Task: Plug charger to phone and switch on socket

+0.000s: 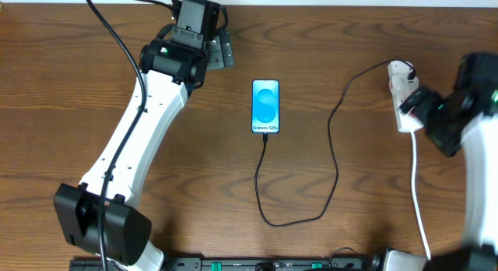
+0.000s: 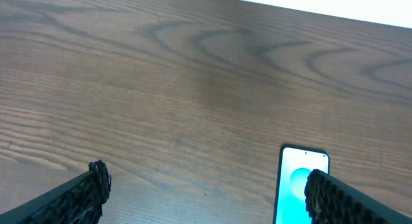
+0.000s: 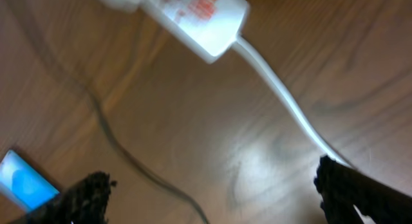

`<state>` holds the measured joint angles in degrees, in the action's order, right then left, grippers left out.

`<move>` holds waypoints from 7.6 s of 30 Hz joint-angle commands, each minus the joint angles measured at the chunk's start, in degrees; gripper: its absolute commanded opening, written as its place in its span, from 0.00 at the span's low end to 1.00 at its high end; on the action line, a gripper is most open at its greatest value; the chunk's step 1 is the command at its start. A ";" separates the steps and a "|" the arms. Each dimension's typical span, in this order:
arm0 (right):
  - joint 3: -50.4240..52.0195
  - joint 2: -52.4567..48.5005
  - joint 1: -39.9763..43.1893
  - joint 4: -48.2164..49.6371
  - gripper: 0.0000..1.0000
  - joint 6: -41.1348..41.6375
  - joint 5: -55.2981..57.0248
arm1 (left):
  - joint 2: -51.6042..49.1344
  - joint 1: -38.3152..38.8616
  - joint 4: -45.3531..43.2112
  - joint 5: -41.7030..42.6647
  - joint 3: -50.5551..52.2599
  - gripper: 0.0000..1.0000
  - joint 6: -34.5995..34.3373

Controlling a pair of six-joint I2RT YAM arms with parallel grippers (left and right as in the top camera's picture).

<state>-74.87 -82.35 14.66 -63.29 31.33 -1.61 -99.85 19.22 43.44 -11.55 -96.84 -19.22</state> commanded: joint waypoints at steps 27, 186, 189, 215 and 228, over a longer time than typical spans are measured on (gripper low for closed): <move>24.09 43.65 -9.62 6.67 0.99 -10.40 1.27 | -0.24 -0.28 0.04 -0.98 0.24 0.98 0.57; 74.55 82.01 -18.03 58.99 0.99 -32.68 2.56 | 89.96 -9.31 -51.76 13.51 96.61 0.98 21.62; 74.55 82.01 -18.03 58.97 0.99 -32.68 2.56 | 91.23 -10.58 -51.91 13.46 96.61 0.98 21.55; 74.58 82.01 -18.03 58.99 0.99 -32.68 2.56 | 99.78 -14.23 -39.17 9.70 96.61 0.98 19.34; 74.55 82.01 -18.03 58.99 0.99 -32.68 2.56 | 99.78 -14.23 -39.15 9.79 96.61 0.98 20.96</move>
<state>-0.40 -0.67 -2.98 -4.05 -0.69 0.49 -0.62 5.34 1.58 -0.34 -1.13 0.51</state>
